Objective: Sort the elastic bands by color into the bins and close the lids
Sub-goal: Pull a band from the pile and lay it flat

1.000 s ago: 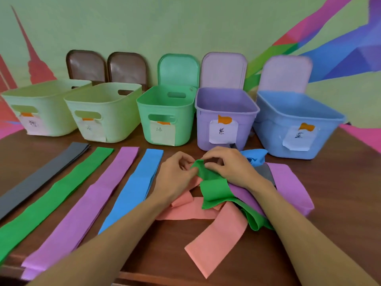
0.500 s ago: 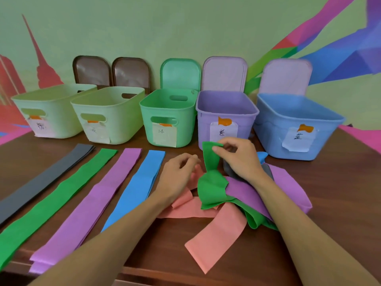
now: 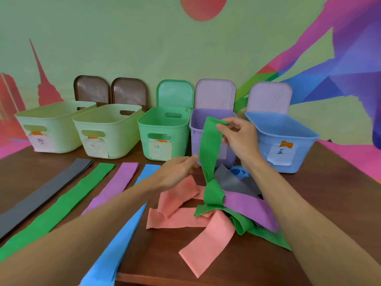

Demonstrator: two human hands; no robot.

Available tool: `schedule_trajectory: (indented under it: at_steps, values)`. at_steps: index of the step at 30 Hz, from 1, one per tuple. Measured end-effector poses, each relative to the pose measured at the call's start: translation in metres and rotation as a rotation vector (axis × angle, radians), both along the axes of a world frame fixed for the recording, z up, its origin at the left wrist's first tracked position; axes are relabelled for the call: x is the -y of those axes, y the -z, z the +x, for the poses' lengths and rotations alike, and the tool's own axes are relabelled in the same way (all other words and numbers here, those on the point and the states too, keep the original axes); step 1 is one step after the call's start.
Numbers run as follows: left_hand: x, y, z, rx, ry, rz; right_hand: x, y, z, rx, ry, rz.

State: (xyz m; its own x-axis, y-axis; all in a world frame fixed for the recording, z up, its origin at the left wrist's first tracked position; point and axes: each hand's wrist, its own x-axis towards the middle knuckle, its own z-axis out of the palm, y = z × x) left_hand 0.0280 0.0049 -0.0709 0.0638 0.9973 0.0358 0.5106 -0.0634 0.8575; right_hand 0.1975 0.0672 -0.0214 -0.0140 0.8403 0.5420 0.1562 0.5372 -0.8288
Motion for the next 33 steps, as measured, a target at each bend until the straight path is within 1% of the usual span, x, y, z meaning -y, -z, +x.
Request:
schedule_trajectory:
  at_steps: [2,4,8,12,15,18,23,24,26,28,30,33]
  values:
    - [-0.002,-0.009,0.007,0.103,0.026,0.035,0.004,-0.01,-0.003,-0.046,-0.028,-0.012]
    - [-0.004,-0.014,0.014,0.099,0.026,0.062,0.007,-0.018,-0.005,-0.09,-0.052,-0.024]
    - [0.0,-0.019,0.024,0.027,0.02,0.135,0.014,-0.034,-0.008,-0.143,-0.045,-0.03]
    - [0.007,-0.018,0.027,0.1,0.038,0.107,0.021,-0.051,-0.011,-0.216,-0.023,0.0]
    - [0.012,-0.023,0.03,0.139,-0.008,0.166,0.027,-0.062,-0.013,-0.283,0.001,0.024]
    - [0.013,-0.036,0.034,0.224,-0.065,0.24,0.032,-0.073,-0.014,-0.387,0.009,0.043]
    - [0.011,-0.067,0.031,0.301,-0.121,0.343,0.038,-0.091,-0.014,-0.602,-0.05,0.016]
    - [0.011,-0.069,0.029,0.296,-0.119,0.339,0.039,-0.095,-0.014,-0.642,-0.061,0.008]
    - [0.014,-0.07,0.024,0.217,-0.077,0.293,0.04,-0.1,-0.015,-0.689,-0.08,-0.002]
    - [0.019,-0.067,0.017,0.19,-0.016,0.215,0.041,-0.102,-0.02,-0.677,-0.089,-0.01]
    - [0.026,-0.067,0.01,0.226,0.017,0.174,0.042,-0.101,-0.026,-0.652,-0.095,-0.019]
    - [0.036,-0.069,-0.007,0.14,-0.026,0.161,0.044,-0.098,-0.037,-0.636,-0.083,-0.051]
